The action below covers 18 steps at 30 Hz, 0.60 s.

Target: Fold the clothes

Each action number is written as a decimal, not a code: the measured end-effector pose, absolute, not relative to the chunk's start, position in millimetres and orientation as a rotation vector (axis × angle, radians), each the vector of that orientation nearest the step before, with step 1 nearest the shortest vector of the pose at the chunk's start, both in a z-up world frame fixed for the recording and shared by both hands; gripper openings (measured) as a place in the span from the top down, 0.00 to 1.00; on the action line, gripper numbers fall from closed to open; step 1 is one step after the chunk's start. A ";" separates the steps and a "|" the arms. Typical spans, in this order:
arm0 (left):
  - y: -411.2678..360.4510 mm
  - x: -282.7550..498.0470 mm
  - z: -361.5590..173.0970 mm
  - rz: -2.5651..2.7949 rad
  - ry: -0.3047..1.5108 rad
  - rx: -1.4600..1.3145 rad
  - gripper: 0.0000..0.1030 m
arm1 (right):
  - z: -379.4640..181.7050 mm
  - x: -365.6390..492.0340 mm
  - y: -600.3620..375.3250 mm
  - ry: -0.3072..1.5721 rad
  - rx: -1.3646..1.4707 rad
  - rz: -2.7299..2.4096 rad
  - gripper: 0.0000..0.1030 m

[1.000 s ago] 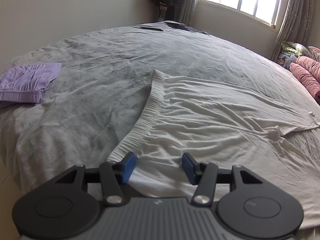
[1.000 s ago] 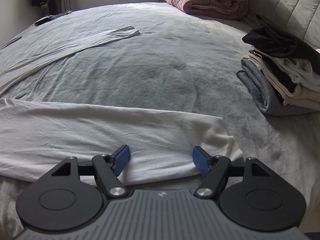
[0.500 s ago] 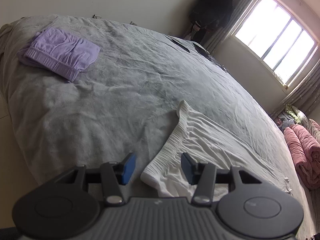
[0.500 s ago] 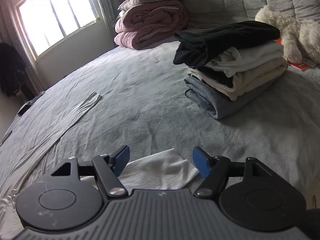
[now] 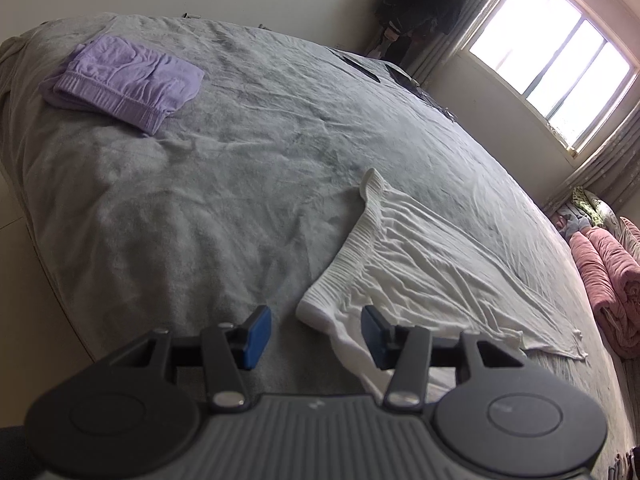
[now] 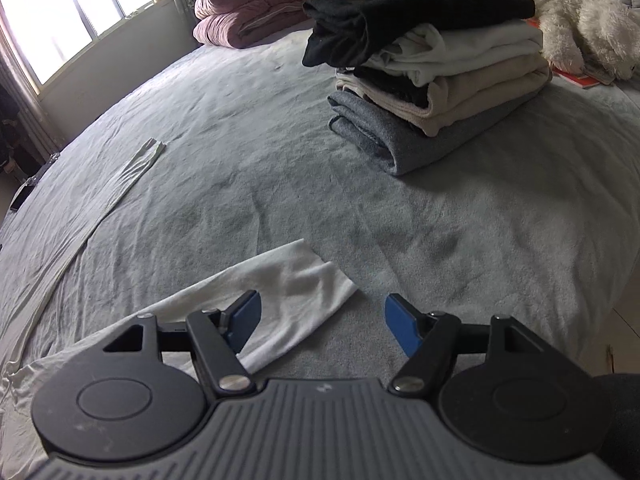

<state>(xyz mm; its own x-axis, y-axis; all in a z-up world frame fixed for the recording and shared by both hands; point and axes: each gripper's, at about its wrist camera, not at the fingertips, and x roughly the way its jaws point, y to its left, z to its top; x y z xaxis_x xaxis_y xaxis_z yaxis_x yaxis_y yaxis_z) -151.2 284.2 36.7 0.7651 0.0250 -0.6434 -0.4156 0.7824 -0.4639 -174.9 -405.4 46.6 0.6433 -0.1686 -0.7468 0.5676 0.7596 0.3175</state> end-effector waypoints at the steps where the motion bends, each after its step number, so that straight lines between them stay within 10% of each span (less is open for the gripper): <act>1: 283.5 -151.4 36.0 0.253 0.666 -0.639 0.51 | 43.9 -174.6 -406.8 0.775 0.596 -0.442 0.39; 18: 300.6 -163.5 31.7 0.307 0.638 -0.760 0.52 | 48.0 -173.8 -409.9 0.720 0.598 -0.505 0.53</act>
